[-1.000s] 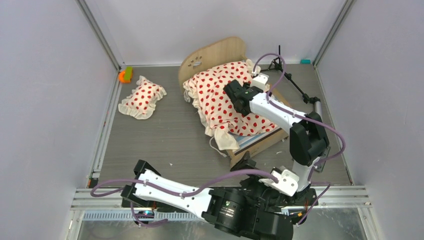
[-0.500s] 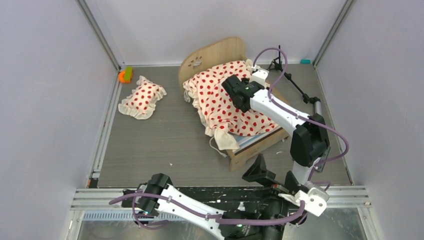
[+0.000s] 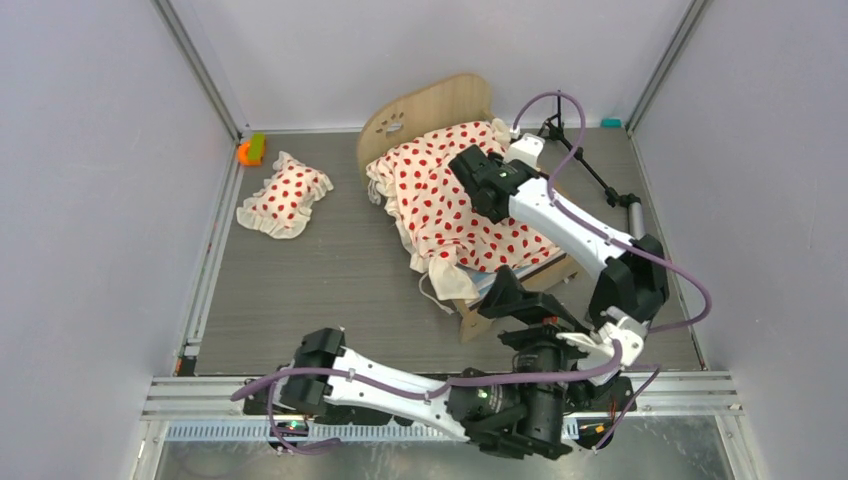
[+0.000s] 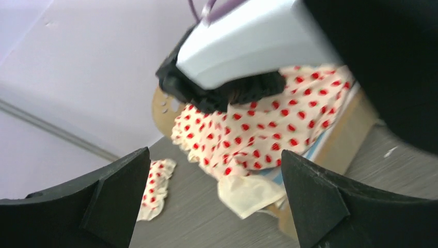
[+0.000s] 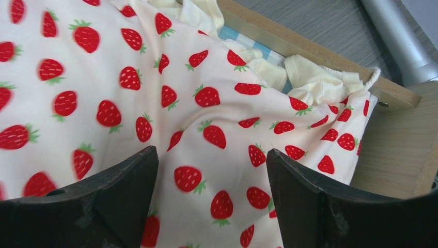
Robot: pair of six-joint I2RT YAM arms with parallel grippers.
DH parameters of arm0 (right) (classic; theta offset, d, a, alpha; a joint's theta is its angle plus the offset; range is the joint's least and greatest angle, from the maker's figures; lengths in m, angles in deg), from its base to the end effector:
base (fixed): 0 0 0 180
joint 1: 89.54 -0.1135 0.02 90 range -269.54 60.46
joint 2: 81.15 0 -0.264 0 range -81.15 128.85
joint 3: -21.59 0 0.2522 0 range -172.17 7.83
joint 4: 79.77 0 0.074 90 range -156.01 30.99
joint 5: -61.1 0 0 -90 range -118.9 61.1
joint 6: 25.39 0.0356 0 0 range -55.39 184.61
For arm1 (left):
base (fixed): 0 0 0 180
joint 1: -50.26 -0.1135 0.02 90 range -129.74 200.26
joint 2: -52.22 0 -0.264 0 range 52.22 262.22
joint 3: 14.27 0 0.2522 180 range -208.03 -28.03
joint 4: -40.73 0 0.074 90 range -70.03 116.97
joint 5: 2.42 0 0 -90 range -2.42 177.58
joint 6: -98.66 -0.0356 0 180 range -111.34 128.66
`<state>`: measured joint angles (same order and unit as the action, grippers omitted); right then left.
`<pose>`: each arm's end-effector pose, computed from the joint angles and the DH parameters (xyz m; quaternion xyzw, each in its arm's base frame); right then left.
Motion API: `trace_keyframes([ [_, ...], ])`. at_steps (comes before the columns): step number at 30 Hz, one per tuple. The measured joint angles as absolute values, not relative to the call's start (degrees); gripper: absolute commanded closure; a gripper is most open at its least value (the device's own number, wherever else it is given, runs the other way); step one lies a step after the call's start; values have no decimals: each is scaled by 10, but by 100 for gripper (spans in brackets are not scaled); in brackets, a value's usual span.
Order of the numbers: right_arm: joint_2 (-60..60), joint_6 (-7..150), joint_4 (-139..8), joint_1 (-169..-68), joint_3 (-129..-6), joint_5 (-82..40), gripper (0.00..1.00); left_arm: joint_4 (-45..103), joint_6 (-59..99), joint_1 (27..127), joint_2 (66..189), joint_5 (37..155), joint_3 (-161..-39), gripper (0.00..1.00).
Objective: Set up the pet bed
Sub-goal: Cross the ropes on the bed frame, then adjust the bed frame at the center of the board.
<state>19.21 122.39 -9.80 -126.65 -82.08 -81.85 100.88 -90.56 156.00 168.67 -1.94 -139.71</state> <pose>0.3019 0.1928 0.3001 0.2460 0.8462 -0.1619 0.4441 -0.0778 -0.4073 0.4587 0.2752 0.6484 0.0876 0.7044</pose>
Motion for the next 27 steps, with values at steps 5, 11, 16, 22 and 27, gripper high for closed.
trace_keyframes([
  [5, 113, 1180, -102, -1264, -844, -785, 19, 1009, -883, 1545, 1560, -20, -1243, 0],
  [11, -106, 1175, -79, -1263, -829, -716, 19, 980, -796, 1525, 1312, -20, -1132, 0],
  [16, -281, 1203, -23, -1262, -711, -660, 19, 507, -337, 1460, 1145, 86, -1136, 0],
  [22, -326, 1242, 27, -1262, -615, -586, 19, 116, 14, 1273, 1138, 285, -1157, 0],
  [27, -329, 1277, 48, -1262, -579, -546, 21, -21, 144, 1101, 1218, 481, -1142, 0],
])
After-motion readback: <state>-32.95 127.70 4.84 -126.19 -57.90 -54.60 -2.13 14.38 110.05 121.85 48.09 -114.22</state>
